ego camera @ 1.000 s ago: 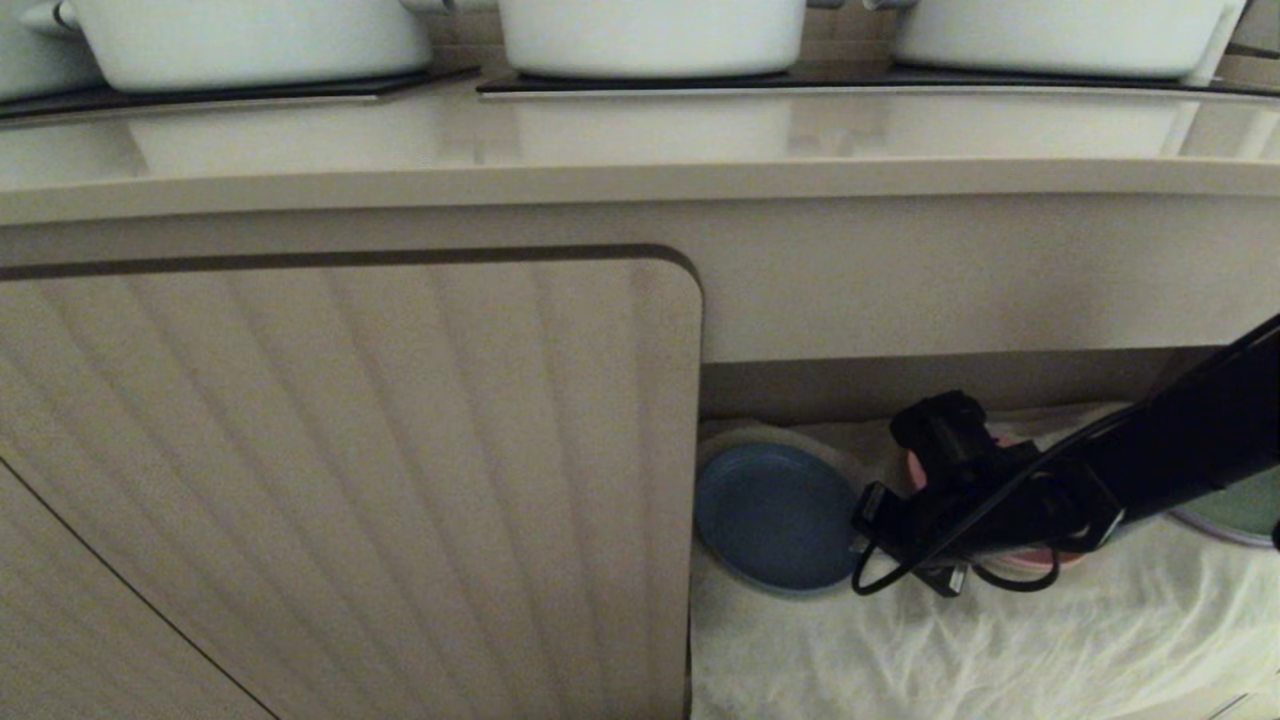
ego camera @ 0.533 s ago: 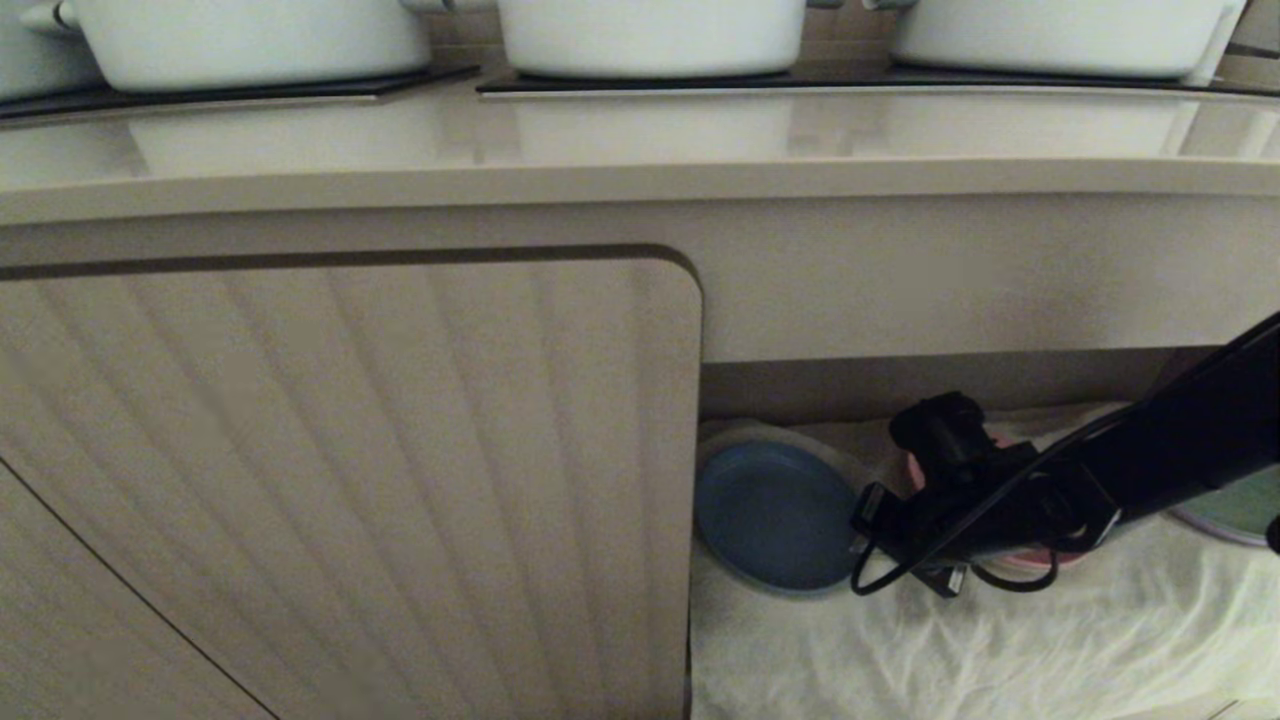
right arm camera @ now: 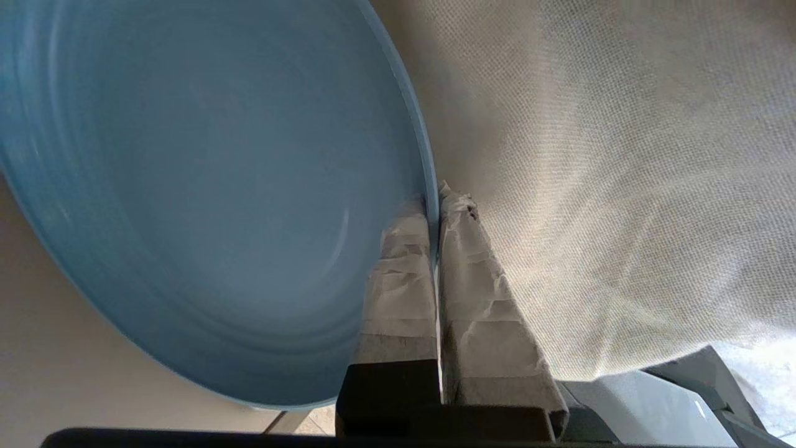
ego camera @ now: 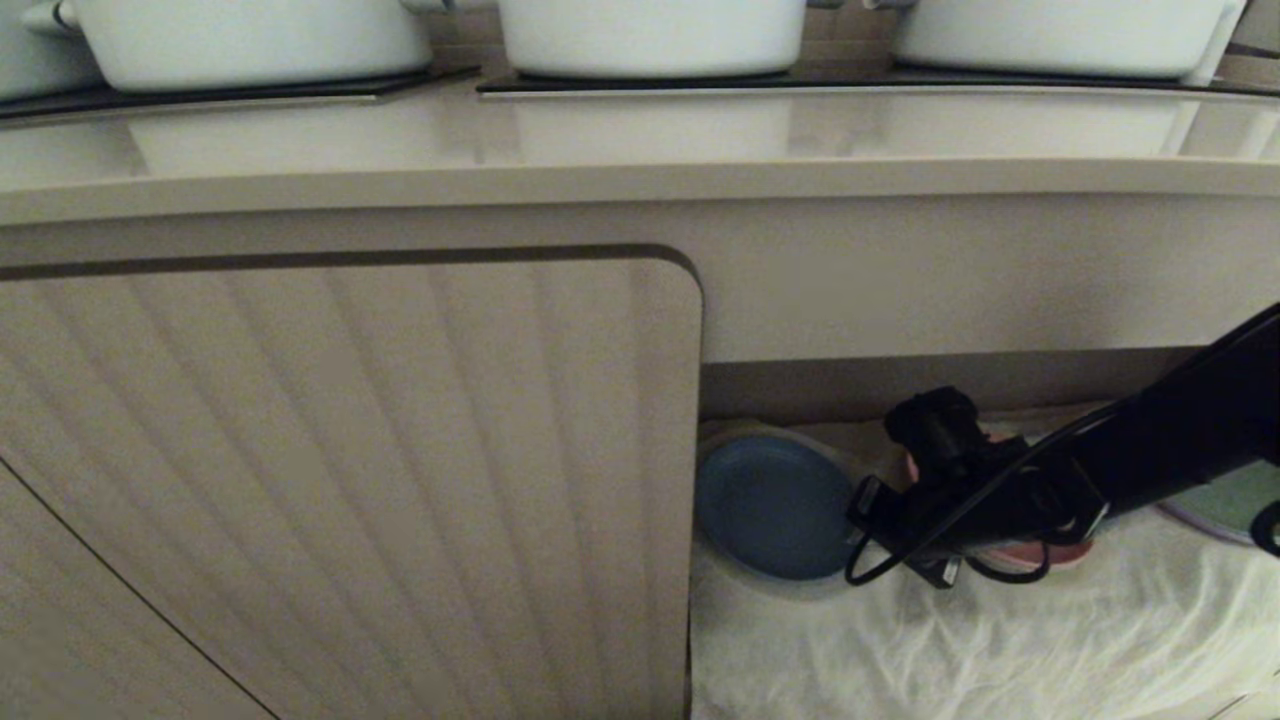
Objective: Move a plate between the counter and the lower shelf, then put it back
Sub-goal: Put the plate in the cupboard
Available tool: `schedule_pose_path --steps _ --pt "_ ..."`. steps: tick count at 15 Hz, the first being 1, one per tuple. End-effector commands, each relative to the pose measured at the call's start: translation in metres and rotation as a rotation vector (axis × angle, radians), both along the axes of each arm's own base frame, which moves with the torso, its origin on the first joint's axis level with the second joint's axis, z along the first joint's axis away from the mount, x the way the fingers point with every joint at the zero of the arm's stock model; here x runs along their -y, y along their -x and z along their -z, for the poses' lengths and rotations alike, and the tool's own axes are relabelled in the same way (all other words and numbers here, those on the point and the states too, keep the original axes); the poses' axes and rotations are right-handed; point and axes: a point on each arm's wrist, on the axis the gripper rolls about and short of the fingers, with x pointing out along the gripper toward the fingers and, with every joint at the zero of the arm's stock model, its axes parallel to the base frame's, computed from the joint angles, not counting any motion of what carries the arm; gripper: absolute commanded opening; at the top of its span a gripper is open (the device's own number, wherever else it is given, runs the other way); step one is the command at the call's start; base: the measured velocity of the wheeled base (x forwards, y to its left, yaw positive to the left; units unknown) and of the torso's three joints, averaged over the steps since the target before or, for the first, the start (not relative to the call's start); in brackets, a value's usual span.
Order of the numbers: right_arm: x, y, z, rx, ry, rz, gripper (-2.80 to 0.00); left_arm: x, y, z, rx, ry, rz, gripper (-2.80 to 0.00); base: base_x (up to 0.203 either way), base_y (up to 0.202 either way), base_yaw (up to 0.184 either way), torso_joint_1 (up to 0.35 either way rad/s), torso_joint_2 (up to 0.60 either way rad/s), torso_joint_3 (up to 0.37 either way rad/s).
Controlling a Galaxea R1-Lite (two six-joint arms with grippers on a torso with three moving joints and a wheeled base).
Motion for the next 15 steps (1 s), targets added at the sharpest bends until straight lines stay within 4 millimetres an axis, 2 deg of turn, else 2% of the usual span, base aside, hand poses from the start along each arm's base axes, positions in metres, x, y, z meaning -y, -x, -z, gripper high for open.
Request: schedule_pose_path --steps 1,4,5,15 --pt "-0.0005 -0.0008 0.0006 -0.001 -0.003 0.003 -2.80 0.0000 0.0000 0.0000 0.001 -0.001 0.000 -2.80 0.000 0.000 0.000 0.000 0.00 0.000" --pt "-0.0005 -0.0007 0.0007 -0.002 -0.003 0.003 -2.80 0.0000 0.0000 0.0000 0.001 0.001 0.000 -2.80 0.000 0.000 0.000 0.000 0.00 0.000" --pt "-0.0005 -0.0007 0.0007 -0.001 -0.004 0.003 0.00 0.0000 0.0000 0.0000 0.001 0.001 0.000 -2.80 0.000 0.000 0.000 0.000 0.00 0.000" --pt "0.0019 0.0050 -0.0004 -0.012 0.008 0.002 0.00 0.0000 0.0000 0.0000 0.001 0.001 0.000 -2.80 0.000 0.000 0.000 0.000 0.00 0.000"
